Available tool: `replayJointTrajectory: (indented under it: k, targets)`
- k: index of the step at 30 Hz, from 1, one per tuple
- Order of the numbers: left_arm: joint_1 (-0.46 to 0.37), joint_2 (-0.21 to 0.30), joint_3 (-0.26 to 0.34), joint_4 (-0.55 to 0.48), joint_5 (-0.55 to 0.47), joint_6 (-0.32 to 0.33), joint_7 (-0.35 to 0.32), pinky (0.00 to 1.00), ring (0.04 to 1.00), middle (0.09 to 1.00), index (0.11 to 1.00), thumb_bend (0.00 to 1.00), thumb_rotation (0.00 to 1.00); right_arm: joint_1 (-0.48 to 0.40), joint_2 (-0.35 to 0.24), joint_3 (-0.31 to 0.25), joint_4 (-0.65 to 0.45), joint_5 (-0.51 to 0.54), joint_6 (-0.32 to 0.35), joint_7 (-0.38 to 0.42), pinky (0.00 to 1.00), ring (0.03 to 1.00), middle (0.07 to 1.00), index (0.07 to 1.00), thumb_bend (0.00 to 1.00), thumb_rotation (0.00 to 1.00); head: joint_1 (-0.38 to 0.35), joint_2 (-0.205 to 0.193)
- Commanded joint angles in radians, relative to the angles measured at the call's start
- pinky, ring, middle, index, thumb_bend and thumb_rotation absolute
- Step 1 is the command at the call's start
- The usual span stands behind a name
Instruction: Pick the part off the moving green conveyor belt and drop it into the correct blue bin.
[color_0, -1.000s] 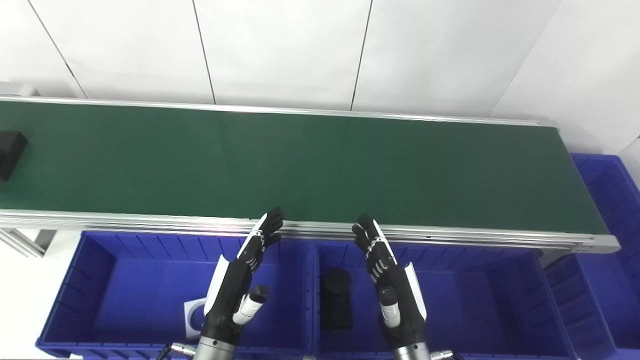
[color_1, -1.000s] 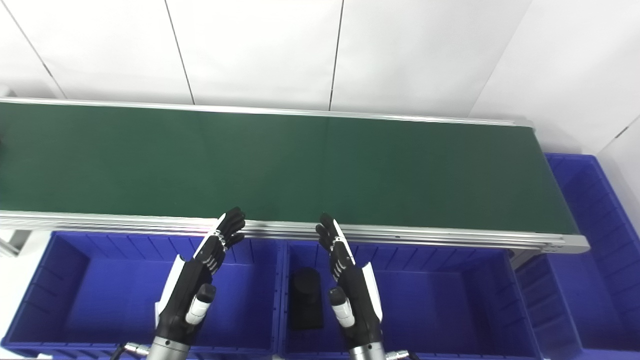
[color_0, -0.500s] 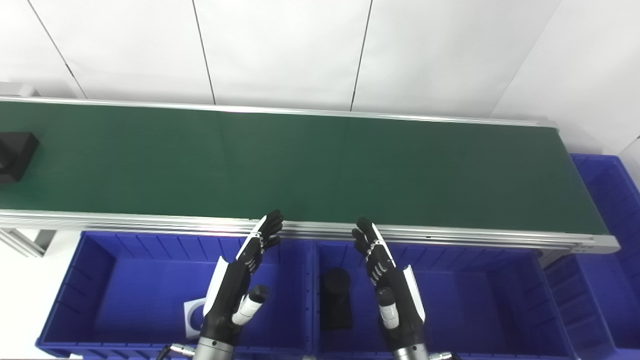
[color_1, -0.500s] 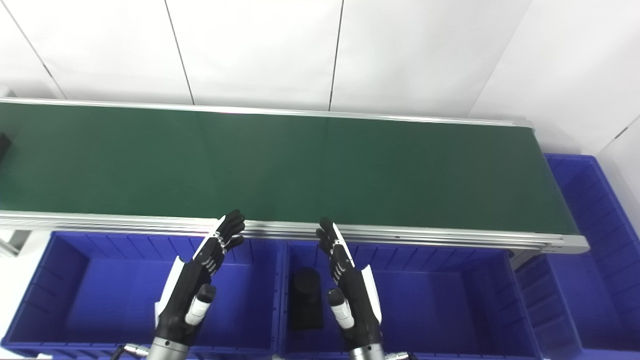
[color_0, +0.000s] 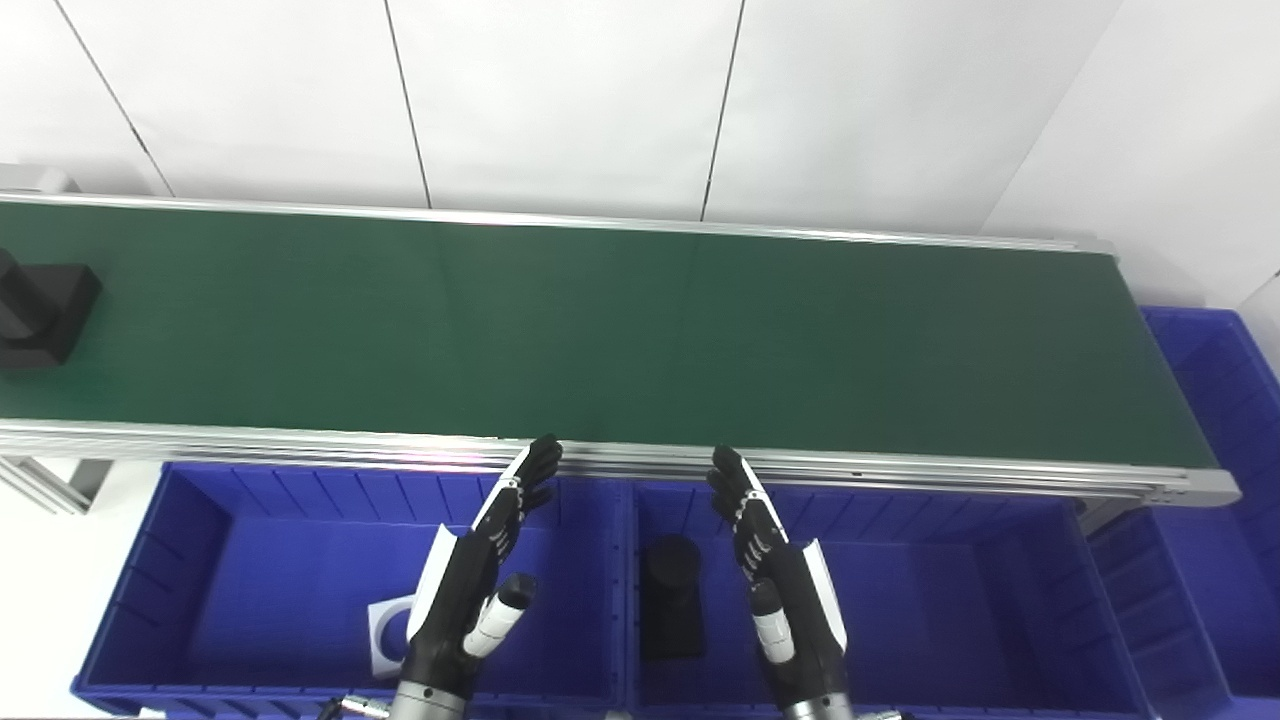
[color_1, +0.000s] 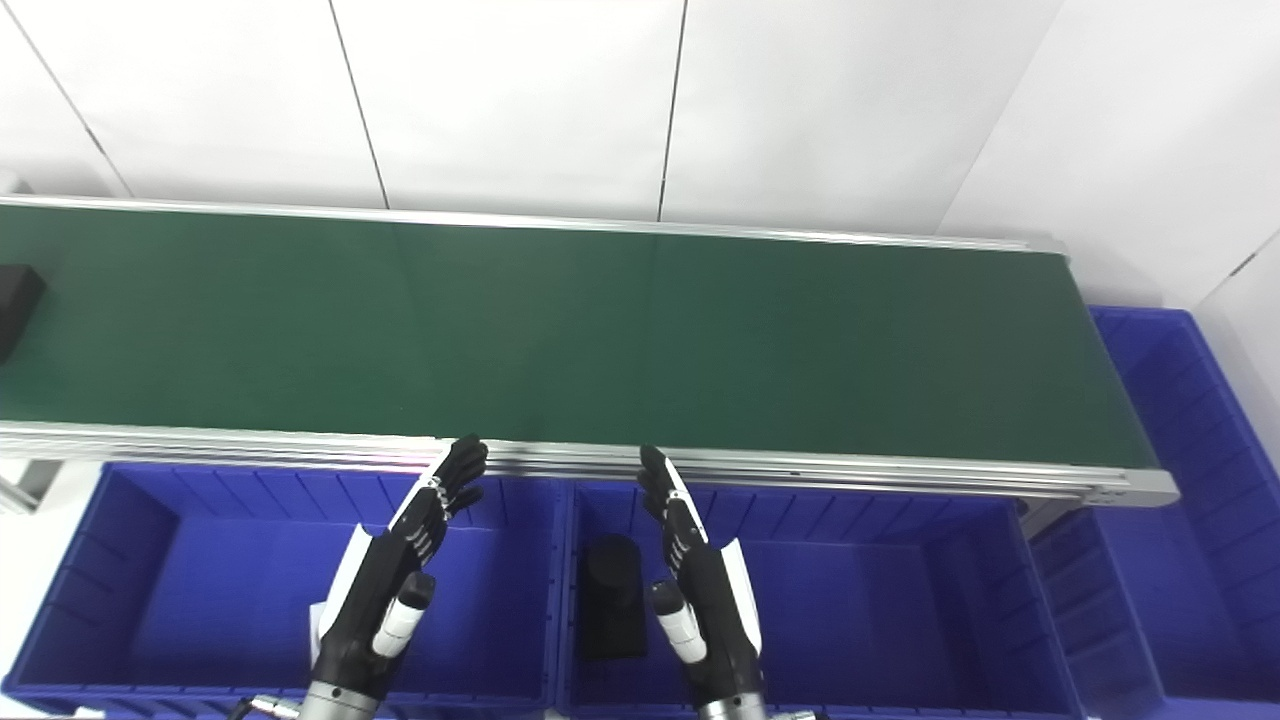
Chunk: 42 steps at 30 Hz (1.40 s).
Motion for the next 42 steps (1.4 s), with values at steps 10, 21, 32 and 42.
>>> replayJointTrajectory:
  k: [10,21,32,42]
  targets:
    - [-0.005,-0.004,-0.001,0.003,0.002,-0.044,0.009,0.88,0.92,0.93,0.927,0.71,1.0,-0.008,0.011,-0.003,0.008,-0.021,-0.046,-0.004,0.95,0.96,0.98,0.962,0.9,1.0,0.0,0.0]
    - [0.002,-0.012,-0.003,-0.025,0.006,-0.035,0.009,0.88,0.921,0.928,0.926,0.74,1.0,-0.008,0.01,-0.002,-0.003,-0.021,-0.05,-0.003,0.95,0.955,0.975,0.962,0.89,1.0,0.001,-0.002]
    - [-0.001,-0.007,-0.003,-0.014,0.016,-0.046,0.011,0.88,0.919,0.925,0.928,0.74,1.0,-0.009,0.011,-0.001,0.002,-0.027,-0.052,-0.005,0.95,0.957,0.977,0.963,0.89,1.0,0.001,-0.014]
    - [-0.001,-0.002,-0.018,0.016,0.02,-0.05,0.034,0.88,0.912,0.917,0.917,0.76,1.0,-0.008,0.005,0.002,0.036,-0.009,-0.066,-0.01,0.96,0.959,0.976,0.967,0.91,1.0,0.028,-0.091]
